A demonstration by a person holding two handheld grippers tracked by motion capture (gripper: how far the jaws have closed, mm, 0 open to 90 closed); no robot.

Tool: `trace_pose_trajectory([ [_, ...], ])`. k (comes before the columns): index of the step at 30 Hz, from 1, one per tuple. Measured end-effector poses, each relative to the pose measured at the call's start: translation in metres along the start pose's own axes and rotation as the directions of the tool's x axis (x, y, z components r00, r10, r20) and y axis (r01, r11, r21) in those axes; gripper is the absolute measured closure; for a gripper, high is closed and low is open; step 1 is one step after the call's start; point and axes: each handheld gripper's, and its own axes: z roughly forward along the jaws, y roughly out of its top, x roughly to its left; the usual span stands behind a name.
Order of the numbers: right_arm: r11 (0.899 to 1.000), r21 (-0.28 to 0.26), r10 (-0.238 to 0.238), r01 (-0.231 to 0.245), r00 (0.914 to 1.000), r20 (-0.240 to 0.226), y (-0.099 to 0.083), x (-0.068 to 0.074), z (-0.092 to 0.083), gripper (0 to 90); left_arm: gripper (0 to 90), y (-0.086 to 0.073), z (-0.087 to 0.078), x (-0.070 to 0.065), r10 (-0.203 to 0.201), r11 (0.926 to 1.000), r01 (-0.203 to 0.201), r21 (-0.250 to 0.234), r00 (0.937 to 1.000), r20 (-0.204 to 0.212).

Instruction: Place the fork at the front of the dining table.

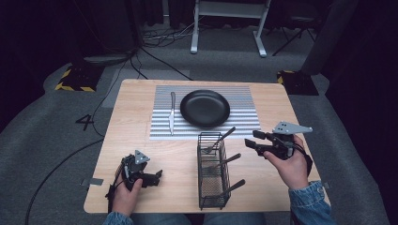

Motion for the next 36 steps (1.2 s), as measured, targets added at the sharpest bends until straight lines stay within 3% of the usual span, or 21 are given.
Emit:
trace_pose_trajectory([
  [7,1.000,-0.010,-0.016,0.016,0.9979,-0.063,0.017,0.011,0.014,47.6,0.1,0.000,0.000,0.000,0.000,1.0000,0.000,0.000,1.0000,0.000],
  [16,1.000,0.015,-0.009,0.011,0.9936,-0.112,0.025,0.019,0.034,51.2,0.1,0.000,0.000,0.000,0.000,1.0000,0.000,0.000,1.0000,0.000],
  [28,0.997,0.071,0.028,-0.017,0.9862,-0.163,0.024,0.016,0.056,69.9,0.1,0.000,0.000,0.000,0.000,1.0000,0.000,0.001,1.0000,0.000],
  [36,0.996,0.075,0.054,-0.042,0.9822,-0.180,0.026,0.016,0.059,80.0,0.1,0.000,0.000,0.000,0.000,1.0000,0.000,0.000,1.0000,0.000],
])
